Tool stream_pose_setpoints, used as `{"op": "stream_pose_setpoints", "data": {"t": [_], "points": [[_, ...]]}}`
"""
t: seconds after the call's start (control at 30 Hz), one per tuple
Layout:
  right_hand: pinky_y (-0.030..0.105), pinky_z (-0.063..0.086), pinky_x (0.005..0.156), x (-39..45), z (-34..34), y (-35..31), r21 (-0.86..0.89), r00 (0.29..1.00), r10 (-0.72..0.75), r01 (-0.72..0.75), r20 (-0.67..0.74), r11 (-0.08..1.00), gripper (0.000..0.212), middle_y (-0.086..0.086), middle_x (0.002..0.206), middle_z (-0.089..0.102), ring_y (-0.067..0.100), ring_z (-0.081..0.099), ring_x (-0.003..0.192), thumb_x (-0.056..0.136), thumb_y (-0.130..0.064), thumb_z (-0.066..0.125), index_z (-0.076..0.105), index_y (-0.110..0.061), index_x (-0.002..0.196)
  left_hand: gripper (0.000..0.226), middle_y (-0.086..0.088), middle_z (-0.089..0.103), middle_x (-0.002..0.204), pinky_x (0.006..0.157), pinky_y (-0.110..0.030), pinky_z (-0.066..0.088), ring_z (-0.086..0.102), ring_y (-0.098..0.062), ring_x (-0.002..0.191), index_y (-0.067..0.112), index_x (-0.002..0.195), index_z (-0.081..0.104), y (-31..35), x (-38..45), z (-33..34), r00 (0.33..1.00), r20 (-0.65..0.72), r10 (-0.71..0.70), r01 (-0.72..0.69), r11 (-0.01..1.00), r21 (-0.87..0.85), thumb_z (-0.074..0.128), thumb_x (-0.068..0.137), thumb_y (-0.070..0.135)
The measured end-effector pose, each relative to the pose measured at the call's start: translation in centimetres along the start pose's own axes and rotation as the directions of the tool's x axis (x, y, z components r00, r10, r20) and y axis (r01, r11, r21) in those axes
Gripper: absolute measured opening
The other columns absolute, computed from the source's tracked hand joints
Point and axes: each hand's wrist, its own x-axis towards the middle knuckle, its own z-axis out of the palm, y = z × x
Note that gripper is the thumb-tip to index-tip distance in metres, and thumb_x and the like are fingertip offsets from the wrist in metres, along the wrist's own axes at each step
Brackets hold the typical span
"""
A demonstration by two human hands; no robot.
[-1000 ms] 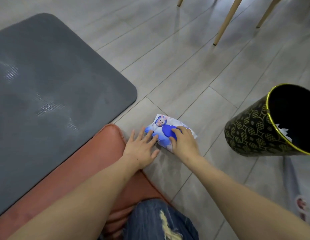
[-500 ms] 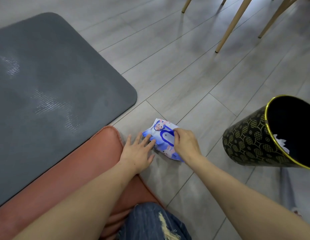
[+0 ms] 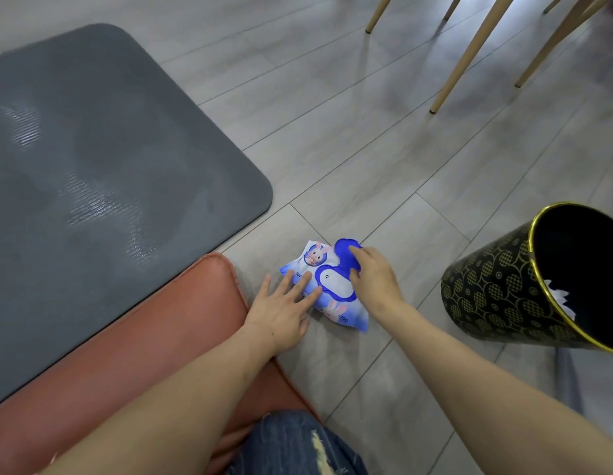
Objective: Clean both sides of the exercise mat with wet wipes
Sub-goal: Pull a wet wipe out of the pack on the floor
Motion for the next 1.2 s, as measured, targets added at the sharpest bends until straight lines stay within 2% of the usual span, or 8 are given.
{"op": "stream_pose_setpoints", "data": {"t": [0.17, 0.3, 0.43, 0.63, 0.8, 0.97, 1.1, 1.2], "points": [[0.041, 0.05, 0.097, -0.9, 1.0, 0.6, 0.023, 0.995, -0.097, 0.097, -0.001, 0.995, 0.037, 0.01, 0.127, 0.06, 0.029, 0.06, 0.113, 0.091, 0.0, 0.053, 0.066, -0.006, 0.125, 0.069, 0.003, -0.016, 0.173, 0.126, -0.061, -0.002, -0.008, -0.028, 0.16, 0.039, 0.165, -0.001, -0.2, 0.4, 0.1, 1.0, 0.009, 0.0, 0.0, 1.0, 0.008, 0.033, 0.106, 0.049], [0.041, 0.05, 0.096, -2.0, 1.2, 0.6, -0.002, 0.979, -0.203, 0.204, 0.032, 0.979, 0.033, 0.011, 0.139, 0.049, 0.027, 0.051, 0.122, 0.093, -0.004, 0.057, 0.065, -0.014, 0.124, 0.07, 0.004, -0.02, 0.172, 0.126, -0.06, -0.004, -0.012, -0.026, 0.16, 0.041, 0.164, -0.005, -1.3, 0.7, -0.1, 0.999, 0.008, 0.037, -0.037, 0.998, 0.04, 0.033, 0.105, 0.049], [0.028, 0.044, 0.096, -1.5, 1.6, 0.1, 0.04, 0.979, -0.163, 0.159, 0.121, 0.986, 0.026, -0.004, 0.141, 0.041, 0.013, 0.044, 0.119, 0.1, -0.022, 0.051, 0.064, -0.029, 0.121, 0.073, 0.004, -0.022, 0.171, 0.126, -0.062, -0.001, -0.012, -0.026, 0.16, 0.042, 0.163, -0.009, -2.0, 0.8, 0.2, 0.997, 0.009, 0.081, -0.082, 0.996, 0.044, 0.035, 0.104, 0.05], [0.038, 0.049, 0.09, -1.2, 2.3, -0.8, -0.026, 0.983, -0.172, 0.175, 0.068, 0.984, 0.02, 0.006, 0.135, 0.044, 0.025, 0.046, 0.116, 0.098, -0.018, 0.055, 0.069, -0.016, 0.112, 0.071, 0.003, -0.019, 0.172, 0.127, -0.058, -0.004, -0.012, -0.028, 0.16, 0.039, 0.163, -0.009, -2.0, 0.6, 0.5, 0.995, -0.039, 0.093, -0.093, 0.996, 0.003, 0.031, 0.105, 0.051], [0.035, 0.047, 0.08, -0.3, 2.7, -2.5, -0.096, 0.996, -0.07, 0.075, 0.056, 0.993, 0.012, 0.005, 0.126, 0.044, 0.027, 0.04, 0.114, 0.095, -0.017, 0.06, 0.068, -0.016, 0.104, 0.07, 0.002, -0.016, 0.172, 0.127, -0.058, -0.006, -0.012, -0.03, 0.16, 0.04, 0.164, -0.006, -1.9, 0.5, 0.9, 0.993, -0.07, 0.094, -0.094, 0.996, 0.008, 0.029, 0.105, 0.054], [0.033, 0.038, 0.072, 0.5, 2.8, -3.2, -0.243, 0.993, -0.031, 0.057, 0.11, 0.968, 0.013, 0.004, 0.125, 0.043, 0.028, 0.038, 0.113, 0.094, -0.018, 0.061, 0.064, -0.018, 0.107, 0.077, 0.0, -0.01, 0.174, 0.126, -0.06, -0.006, -0.01, -0.03, 0.16, 0.036, 0.165, 0.001, -2.0, 0.2, 1.1, 0.986, -0.071, 0.151, -0.147, 0.987, 0.059, 0.005, 0.092, 0.057], [0.039, 0.044, 0.075, 0.5, 2.2, -3.4, -0.423, 0.981, -0.055, 0.13, 0.185, 0.897, 0.022, 0.006, 0.126, 0.039, 0.03, 0.039, 0.111, 0.09, -0.019, 0.065, 0.057, -0.018, 0.111, 0.069, 0.001, -0.012, 0.173, 0.125, -0.062, -0.006, -0.012, -0.028, 0.16, 0.035, 0.165, 0.0, -2.0, 0.1, 1.0, 0.987, -0.072, 0.141, -0.137, 0.989, 0.048, 0.027, 0.105, 0.052], [0.035, 0.04, 0.074, 0.1, 1.6, -1.9, -0.228, 0.957, -0.223, 0.262, 0.183, 0.938, 0.02, 0.006, 0.121, 0.044, 0.03, 0.042, 0.104, 0.085, -0.005, 0.063, 0.054, -0.012, 0.101, 0.07, 0.001, -0.015, 0.173, 0.125, -0.061, -0.007, -0.014, -0.028, 0.159, 0.035, 0.165, -0.004, -1.8, 0.1, 0.8, 0.988, -0.066, 0.14, -0.137, 0.99, 0.041, 0.03, 0.106, 0.052]]}}
